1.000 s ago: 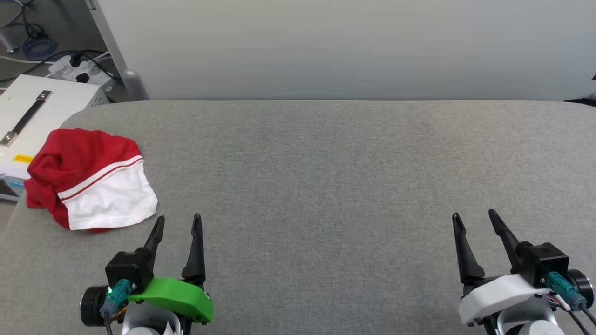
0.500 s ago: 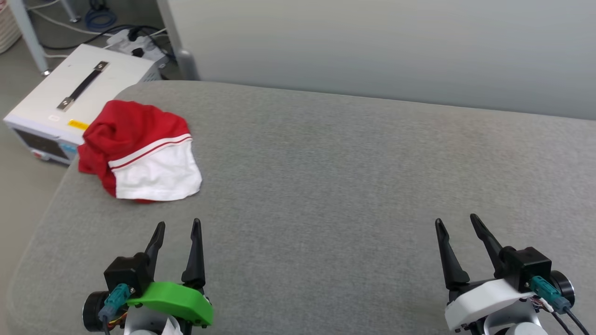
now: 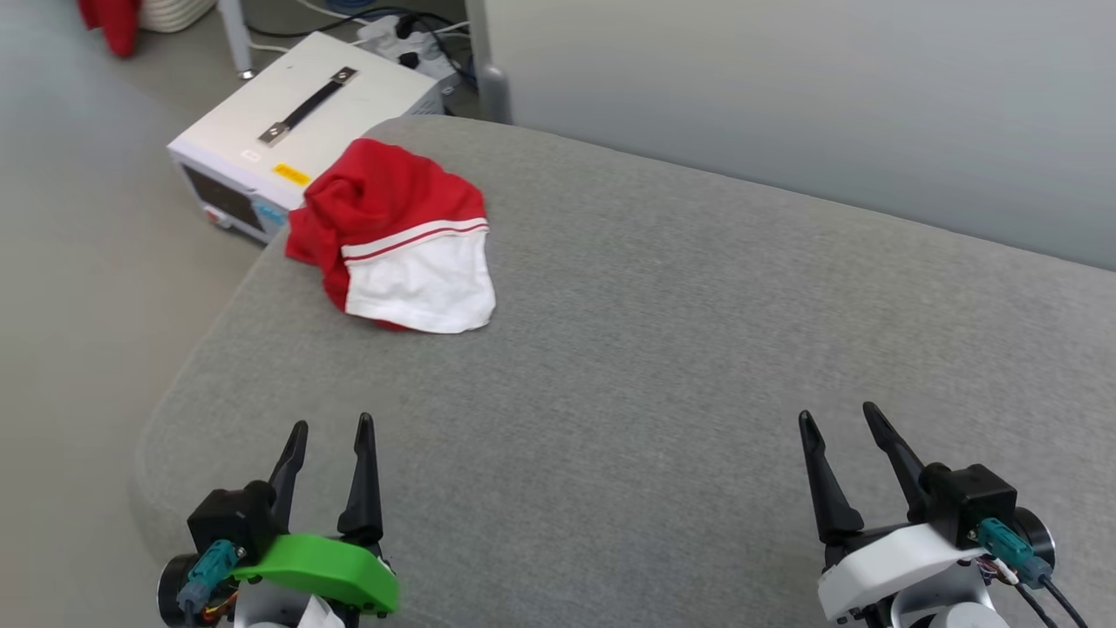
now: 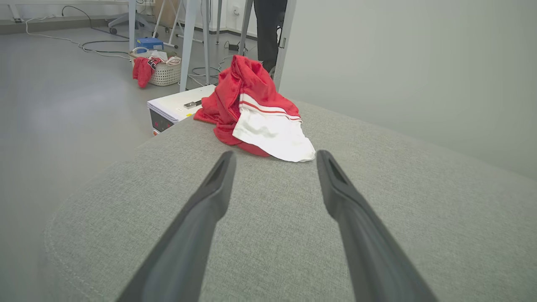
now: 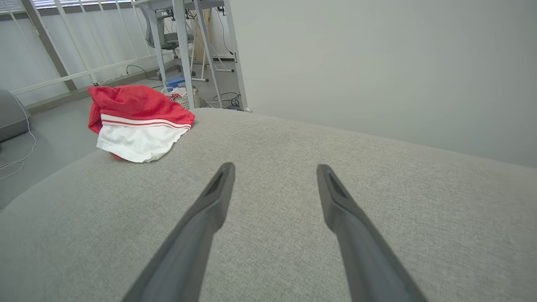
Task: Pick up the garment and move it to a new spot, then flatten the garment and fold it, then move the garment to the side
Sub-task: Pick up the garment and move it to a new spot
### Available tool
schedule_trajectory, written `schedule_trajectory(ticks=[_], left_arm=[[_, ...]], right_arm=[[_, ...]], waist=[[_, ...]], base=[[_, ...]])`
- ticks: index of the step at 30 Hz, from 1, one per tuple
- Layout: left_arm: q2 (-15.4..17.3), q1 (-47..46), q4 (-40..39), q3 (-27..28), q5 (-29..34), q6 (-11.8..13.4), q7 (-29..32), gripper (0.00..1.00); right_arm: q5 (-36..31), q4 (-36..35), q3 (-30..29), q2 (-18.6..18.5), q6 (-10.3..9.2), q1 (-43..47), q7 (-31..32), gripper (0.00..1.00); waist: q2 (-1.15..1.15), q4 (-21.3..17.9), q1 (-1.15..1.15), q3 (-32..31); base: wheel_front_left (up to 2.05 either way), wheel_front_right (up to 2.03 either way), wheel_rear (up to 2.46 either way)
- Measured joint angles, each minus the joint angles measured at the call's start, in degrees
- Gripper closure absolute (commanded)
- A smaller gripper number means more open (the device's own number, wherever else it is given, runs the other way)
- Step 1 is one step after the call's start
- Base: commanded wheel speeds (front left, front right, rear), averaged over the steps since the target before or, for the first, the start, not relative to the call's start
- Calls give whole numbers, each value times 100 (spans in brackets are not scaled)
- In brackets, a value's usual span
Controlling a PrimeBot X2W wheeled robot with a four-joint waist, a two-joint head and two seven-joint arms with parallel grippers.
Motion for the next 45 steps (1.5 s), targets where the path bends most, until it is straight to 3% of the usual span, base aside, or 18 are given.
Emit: schedule_trajectory(ticks=[9,18,32,36,37,38,39,45], left_arm=[[0,3,103,-69,-70,-43,-111,0],[0,6,189,-42,-223,-75,-219,0],[-1,-34,169,-18,-320,-126,-220,0],[37,-623,613,-57,-358,-193,-220,0],[77,-750,708,-88,-401,-197,-219,0],[409,-1365,1072,-420,-728,-212,-114,0],[523,-1570,1126,-524,-873,-215,-14,0],[1659,-3173,1319,-1327,-1869,-219,1251,0]], right_arm=[[100,94,77,2,0,-15,-88,0],[200,165,168,2,0,-20,-194,0],[60,156,193,5,0,-154,-196,0],[-190,62,132,-25,0,-273,-196,0],[-214,31,129,-42,0,-295,-196,0],[-271,-118,119,-138,0,-438,-196,0],[-278,-169,105,-160,0,-480,-196,0],[-370,-536,88,-298,0,-721,-194,0]], waist=[[0,579,0,-12],[0,921,0,-13],[0,737,0,255],[0,562,0,591],[0,529,0,645],[0,389,0,873],[0,349,0,943],[0,55,0,1505]], base=[[0,0,0],[0,0,0],[0,0,0],[0,0,0],[0,0,0],[0,0,0],[0,0,0],[0,0,0]])
